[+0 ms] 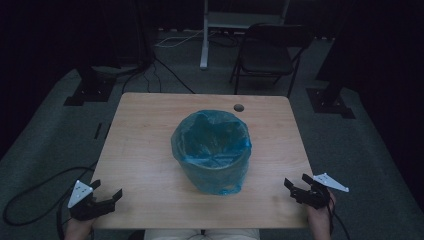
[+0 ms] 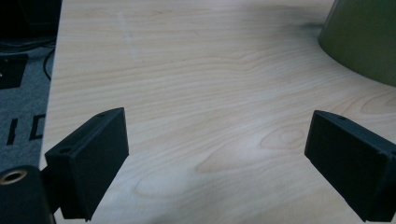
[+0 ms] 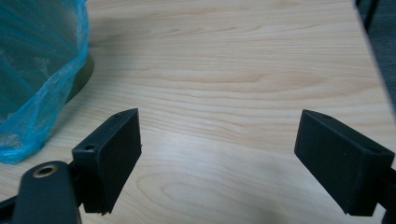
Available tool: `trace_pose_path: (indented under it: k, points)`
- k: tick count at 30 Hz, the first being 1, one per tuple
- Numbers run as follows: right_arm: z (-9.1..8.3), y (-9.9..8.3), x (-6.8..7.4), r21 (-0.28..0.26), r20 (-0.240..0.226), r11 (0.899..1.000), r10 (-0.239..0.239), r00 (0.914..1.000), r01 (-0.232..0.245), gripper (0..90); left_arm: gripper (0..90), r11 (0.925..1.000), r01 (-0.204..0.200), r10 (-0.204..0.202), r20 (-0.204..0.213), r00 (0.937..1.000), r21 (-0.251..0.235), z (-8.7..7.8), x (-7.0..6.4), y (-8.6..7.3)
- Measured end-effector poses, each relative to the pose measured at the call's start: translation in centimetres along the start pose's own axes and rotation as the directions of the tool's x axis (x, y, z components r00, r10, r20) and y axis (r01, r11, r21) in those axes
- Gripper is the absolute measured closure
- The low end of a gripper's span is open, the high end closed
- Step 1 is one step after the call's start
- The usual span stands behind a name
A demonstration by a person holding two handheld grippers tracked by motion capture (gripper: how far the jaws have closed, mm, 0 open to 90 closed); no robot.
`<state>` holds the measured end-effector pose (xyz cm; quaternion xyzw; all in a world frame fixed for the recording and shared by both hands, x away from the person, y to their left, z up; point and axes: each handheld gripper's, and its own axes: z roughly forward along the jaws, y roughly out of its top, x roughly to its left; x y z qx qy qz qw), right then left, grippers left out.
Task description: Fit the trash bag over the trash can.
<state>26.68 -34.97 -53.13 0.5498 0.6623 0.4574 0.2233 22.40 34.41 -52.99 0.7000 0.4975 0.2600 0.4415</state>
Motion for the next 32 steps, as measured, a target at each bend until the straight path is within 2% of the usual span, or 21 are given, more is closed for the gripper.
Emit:
trace_pose_path:
  k: [1,2,5,7,9,10,11,15,18,19,20,21,24,25,28,32]
  points:
    - [-0.7,-0.3,-0.3,-0.006,0.021,1.0,0.01,0.9997,-0.01,14.3,6.9,0.9999,0.0,0.0,0.003,1.0,0.011,-0.2,0.1,-0.2]
    - [-0.7,-0.3,-0.3,-0.006,0.021,1.0,0.01,0.9997,-0.01,14.3,6.9,0.9998,-0.003,0.003,0.006,1.0,0.018,-0.3,0.2,-0.3]
    - [-1.7,-1.0,-1.0,-0.006,0.066,1.0,0.03,0.9974,-0.029,14.3,6.9,0.9989,-0.016,0.017,-0.017,0.9997,0.044,-0.9,0.5,-1.1]
    - [-1.8,-1.2,-1.1,-0.005,0.07,1.0,0.031,0.997,-0.031,14.2,6.9,0.9991,-0.012,0.013,-0.019,0.9997,0.042,-1.1,0.6,-1.2]
    - [-2.4,-1.9,-1.7,-0.002,0.087,0.999,0.054,0.9948,-0.054,14.3,6.9,0.9991,-0.005,0.006,-0.028,0.9996,0.043,-1.5,0.9,-1.5]
    - [-2.7,-2.2,-1.9,-0.004,0.094,0.998,0.064,0.9936,-0.064,14.3,6.9,0.999,0.004,-0.002,-0.032,0.9995,0.044,-1.6,1.1,-1.6]
    - [-3.0,-2.5,-2.2,-0.01,0.11,0.997,0.073,0.9913,-0.072,14.6,6.9,0.9986,0.034,-0.033,-0.025,0.9991,0.041,-2.0,1.5,-1.8]
    - [-3.6,-3.1,-2.8,-0.033,0.124,0.996,0.089,0.9883,-0.085,14.5,6.9,0.9981,0.045,-0.044,-0.038,0.9983,0.043,-2.4,1.8,-2.2]
    - [-4.2,-3.5,-3.7,-0.049,0.147,0.992,0.121,0.9817,-0.115,14.5,6.9,0.9975,0.061,-0.058,-0.063,0.9963,0.037,-2.9,2.2,-2.8]
    - [-4.3,-3.7,-3.9,-0.052,0.153,0.991,0.132,0.9793,-0.126,14.5,6.9,0.9966,0.077,-0.074,-0.075,0.9944,0.031,-3.0,2.4,-3.0]
    - [-4.4,-3.8,-4.0,-0.055,0.162,0.99,0.139,0.977,-0.131,14.5,6.9,0.9932,0.116,-0.115,-0.087,0.9895,0.007,-3.1,2.7,-3.3]
    - [-4.3,-4.0,-4.2,-0.059,0.174,0.989,0.143,0.9743,-0.135,14.5,6.9,0.9907,0.135,-0.134,-0.096,0.9863,0.01,-3.2,2.9,-3.3]
    - [-4.0,-4.6,-4.2,-0.057,0.194,0.99,0.14,0.971,-0.131,14.5,6.9,0.9881,0.153,-0.154,-0.098,0.9832,-0.018,-3.5,3.0,-3.3]
    - [-3.9,-4.7,-4.1,-0.046,0.192,0.991,0.13,0.9728,-0.123,14.5,6.9,0.9874,0.157,-0.158,-0.1,0.9823,-0.02,-3.5,3.0,-3.3]
    - [-4.0,-4.5,-4.0,-0.059,0.192,0.992,0.121,0.9739,-0.111,14.5,6.9,0.9869,0.161,-0.161,-0.116,0.9801,-0.005,-3.4,2.9,-3.3]
    - [-4.1,-4.7,-4.0,-0.072,0.191,0.991,0.121,0.9742,-0.109,14.5,6.9,0.992,0.126,-0.125,-0.127,0.9841,0.004,-3.2,2.6,-3.3]
